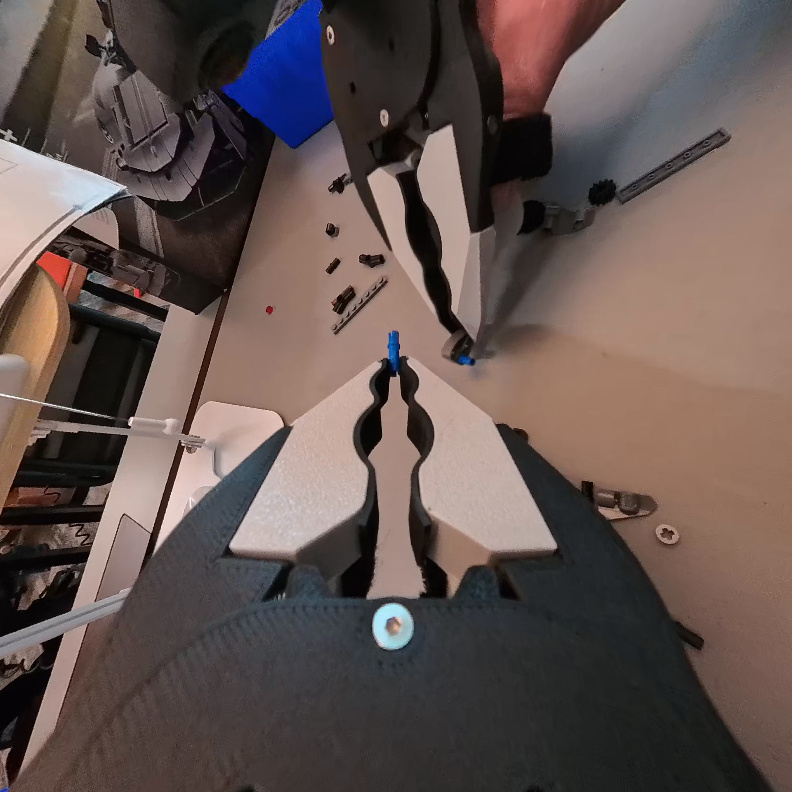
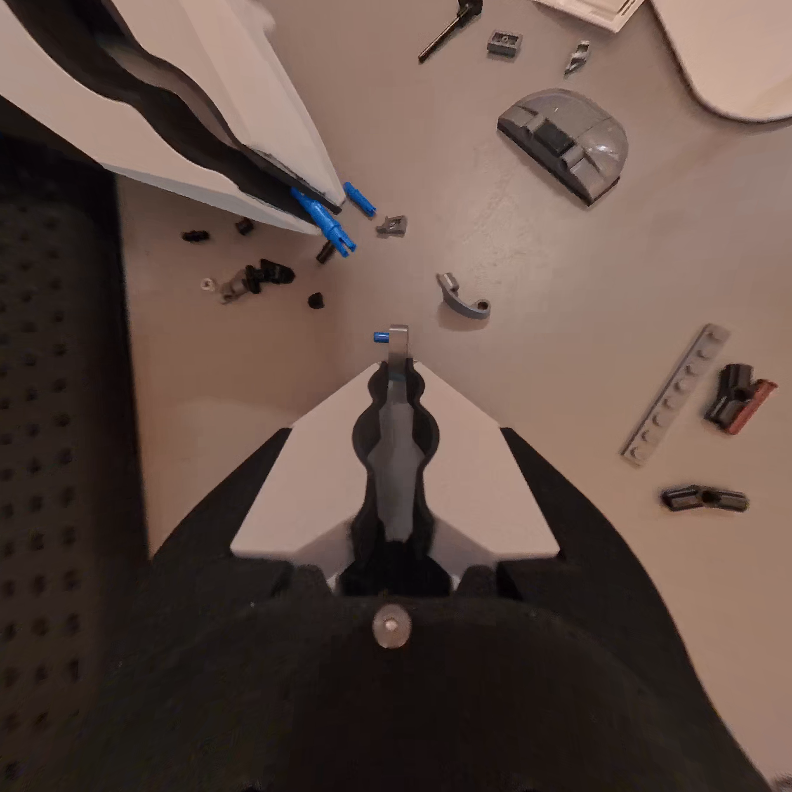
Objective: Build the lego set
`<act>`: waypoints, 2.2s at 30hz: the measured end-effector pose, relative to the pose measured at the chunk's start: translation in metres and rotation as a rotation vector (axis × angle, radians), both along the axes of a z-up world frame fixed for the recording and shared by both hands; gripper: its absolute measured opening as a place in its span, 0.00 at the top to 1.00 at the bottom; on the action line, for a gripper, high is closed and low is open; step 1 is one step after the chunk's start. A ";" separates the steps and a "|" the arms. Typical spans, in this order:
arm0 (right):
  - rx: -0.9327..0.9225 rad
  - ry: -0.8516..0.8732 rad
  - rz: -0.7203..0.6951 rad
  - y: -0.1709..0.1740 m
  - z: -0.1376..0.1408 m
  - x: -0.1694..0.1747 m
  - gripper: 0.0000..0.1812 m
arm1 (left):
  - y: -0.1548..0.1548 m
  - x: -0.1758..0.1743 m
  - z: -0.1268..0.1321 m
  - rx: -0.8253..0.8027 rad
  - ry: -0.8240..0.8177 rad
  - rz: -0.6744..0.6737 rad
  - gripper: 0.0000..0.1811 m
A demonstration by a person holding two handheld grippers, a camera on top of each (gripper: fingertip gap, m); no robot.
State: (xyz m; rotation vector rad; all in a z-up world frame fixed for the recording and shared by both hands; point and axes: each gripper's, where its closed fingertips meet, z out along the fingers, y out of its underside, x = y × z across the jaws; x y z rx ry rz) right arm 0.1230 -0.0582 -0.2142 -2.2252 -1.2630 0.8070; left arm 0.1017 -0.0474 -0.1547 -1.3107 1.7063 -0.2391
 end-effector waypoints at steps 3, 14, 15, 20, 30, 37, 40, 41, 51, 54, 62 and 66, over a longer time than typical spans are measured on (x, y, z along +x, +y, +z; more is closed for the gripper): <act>-0.120 0.025 0.032 -0.015 -0.001 0.001 0.96 | 0.000 0.000 -0.002 -0.008 0.009 -0.002 0.99; -0.089 -0.046 -0.024 -0.005 -0.009 0.009 0.92 | -0.002 0.000 -0.013 -0.044 0.052 -0.010 0.99; -0.080 -0.052 -0.032 -0.003 -0.009 0.010 0.92 | -0.002 0.000 -0.014 -0.046 0.056 -0.010 0.99; -0.032 -0.073 -0.023 0.000 -0.009 0.012 0.90 | -0.003 0.000 -0.016 -0.050 0.065 -0.013 0.99; -0.036 -0.049 0.040 -0.009 -0.006 0.001 0.97 | -0.001 0.000 -0.013 -0.049 0.056 -0.011 0.99; -0.178 0.016 -0.001 -0.016 -0.006 -0.003 0.96 | -0.001 0.000 -0.013 -0.051 0.057 -0.011 0.99; -0.145 -0.020 -0.050 -0.005 -0.009 0.002 0.96 | -0.001 0.000 -0.014 -0.052 0.061 -0.010 0.99; -0.127 -0.029 -0.061 -0.002 -0.009 0.004 0.96 | -0.001 0.000 -0.014 -0.054 0.062 -0.009 0.99; -0.238 0.110 0.009 -0.019 0.004 -0.007 0.96 | -0.001 0.001 -0.015 -0.058 0.062 -0.011 0.99; -0.284 0.091 0.073 -0.034 0.001 -0.012 0.96 | -0.001 0.002 -0.015 -0.062 0.063 -0.015 0.99; -0.189 0.025 -0.012 -0.012 -0.007 -0.005 0.91 | -0.001 0.002 -0.016 -0.065 0.063 -0.013 0.99; -0.156 0.041 0.004 -0.012 -0.001 -0.006 0.92 | -0.001 0.002 -0.018 -0.068 0.069 -0.014 0.99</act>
